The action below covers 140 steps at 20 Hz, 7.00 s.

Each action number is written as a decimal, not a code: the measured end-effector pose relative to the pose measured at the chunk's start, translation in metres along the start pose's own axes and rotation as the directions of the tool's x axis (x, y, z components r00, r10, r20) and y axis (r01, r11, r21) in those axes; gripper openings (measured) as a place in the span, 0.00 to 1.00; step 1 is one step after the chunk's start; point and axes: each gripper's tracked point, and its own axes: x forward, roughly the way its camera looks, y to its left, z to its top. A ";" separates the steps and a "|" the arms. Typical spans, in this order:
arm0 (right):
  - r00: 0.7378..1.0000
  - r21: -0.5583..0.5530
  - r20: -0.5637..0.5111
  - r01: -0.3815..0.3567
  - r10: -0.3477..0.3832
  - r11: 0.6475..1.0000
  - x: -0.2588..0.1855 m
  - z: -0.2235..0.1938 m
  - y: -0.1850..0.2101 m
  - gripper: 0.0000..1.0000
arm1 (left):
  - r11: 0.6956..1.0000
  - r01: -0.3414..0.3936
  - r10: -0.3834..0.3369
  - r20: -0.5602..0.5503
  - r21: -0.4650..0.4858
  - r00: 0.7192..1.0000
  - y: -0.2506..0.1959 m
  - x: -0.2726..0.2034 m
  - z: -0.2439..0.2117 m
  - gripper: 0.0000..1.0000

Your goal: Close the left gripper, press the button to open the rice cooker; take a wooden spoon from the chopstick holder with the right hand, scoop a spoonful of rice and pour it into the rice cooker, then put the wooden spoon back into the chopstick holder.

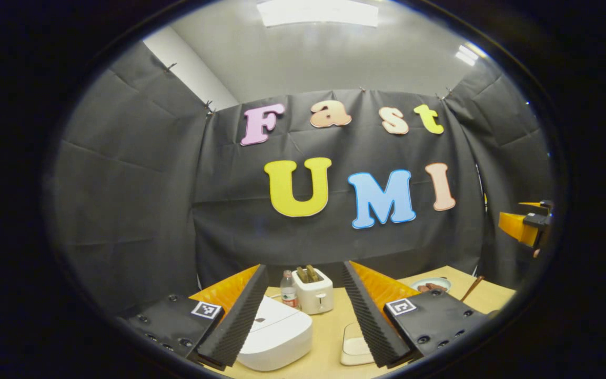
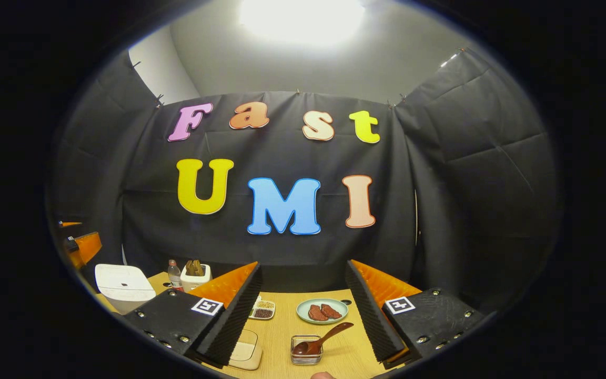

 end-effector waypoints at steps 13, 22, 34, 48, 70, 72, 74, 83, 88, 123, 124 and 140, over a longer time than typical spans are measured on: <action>1.000 -0.006 -0.006 -0.021 0.021 1.000 0.003 -0.003 0.019 0.96 | 0.998 -0.055 0.055 -0.008 -0.013 0.998 0.035 0.008 -0.009 0.12; 1.000 -0.038 -0.004 -0.013 0.013 0.999 0.000 0.001 0.033 0.96 | 0.999 -0.029 0.027 -0.079 -0.022 0.996 0.067 0.037 -0.040 0.12; 0.998 -0.071 -0.022 0.050 -0.052 0.996 -0.006 -0.001 0.037 0.96 | 0.997 -0.039 0.020 -0.242 -0.073 0.970 0.113 0.082 -0.134 0.12; 0.995 -0.113 -0.015 0.098 -0.101 0.989 -0.016 0.005 0.026 0.96 | 0.993 -0.055 0.006 -0.425 -0.103 0.905 0.110 0.109 -0.240 0.12; 0.998 -0.062 -0.026 0.061 -0.063 0.996 -0.008 -0.009 -0.005 0.96 | 0.986 -0.165 0.159 -0.246 -0.005 0.956 0.135 0.115 -0.138 0.12; 0.998 -0.050 -0.027 0.056 -0.058 0.997 -0.003 -0.011 -0.007 0.96 | 0.979 -0.200 0.203 -0.156 0.030 0.967 0.143 0.112 -0.102 0.12; 0.999 -0.044 -0.022 0.043 -0.044 0.998 0.002 -0.016 -0.008 0.96 | 0.982 -0.184 0.188 -0.109 0.044 0.976 0.134 0.103 -0.078 0.18; 0.995 0.036 -0.085 0.046 -0.043 0.998 0.035 -0.061 -0.034 0.96 | 0.991 -0.134 0.133 0.013 0.029 0.991 0.078 0.050 -0.013 0.97; 0.983 0.123 -0.182 0.063 -0.040 0.990 0.060 -0.105 -0.053 0.97 | 0.992 -0.127 0.124 0.069 0.027 0.990 0.057 0.015 0.018 0.96; 0.849 0.267 -0.518 0.040 0.108 0.963 0.098 -0.238 -0.033 0.09 | 0.950 -0.306 0.302 0.072 0.056 0.951 0.124 -0.044 0.026 0.98; 0.857 0.261 -0.505 0.035 0.105 0.965 0.099 -0.227 -0.031 0.09 | 0.952 -0.301 0.297 0.072 0.050 0.952 0.125 -0.043 0.026 0.99; 0.904 0.299 -0.366 -0.110 0.220 0.948 0.089 -0.155 0.083 0.09 | 0.978 -0.209 0.209 0.064 -0.008 0.976 0.156 -0.028 0.009 0.98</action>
